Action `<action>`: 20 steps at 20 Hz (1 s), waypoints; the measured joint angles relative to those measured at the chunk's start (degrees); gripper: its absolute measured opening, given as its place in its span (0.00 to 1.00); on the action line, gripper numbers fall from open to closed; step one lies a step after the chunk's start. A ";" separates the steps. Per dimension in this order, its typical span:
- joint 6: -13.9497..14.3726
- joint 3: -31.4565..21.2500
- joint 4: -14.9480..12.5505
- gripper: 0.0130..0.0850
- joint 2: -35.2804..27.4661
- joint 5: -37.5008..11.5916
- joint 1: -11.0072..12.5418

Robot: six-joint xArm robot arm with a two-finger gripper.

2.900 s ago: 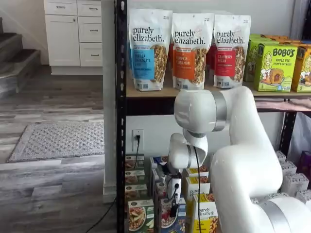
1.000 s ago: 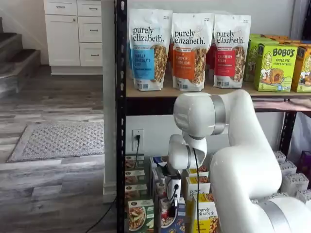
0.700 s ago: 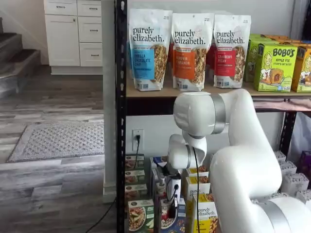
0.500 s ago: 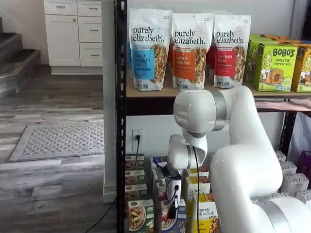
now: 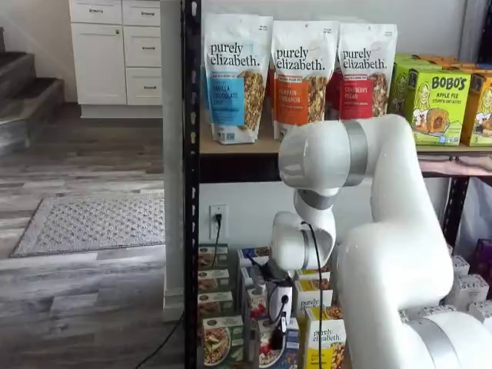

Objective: Pick up the blue and white box that is on the bottom shelf, the second box from the left

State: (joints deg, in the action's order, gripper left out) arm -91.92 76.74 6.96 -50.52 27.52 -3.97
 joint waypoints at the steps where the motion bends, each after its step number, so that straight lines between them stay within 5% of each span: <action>1: -0.23 -1.82 0.26 0.50 1.20 -0.53 -0.03; 4: -0.89 -7.37 1.08 0.50 5.04 -2.54 -0.23; 9: 1.79 -14.81 -1.54 0.50 10.64 -5.00 -0.63; 20: 2.72 -24.97 -2.15 0.50 21.50 -2.42 -0.93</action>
State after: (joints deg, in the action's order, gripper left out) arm -89.20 51.77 4.82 -29.02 25.11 -4.90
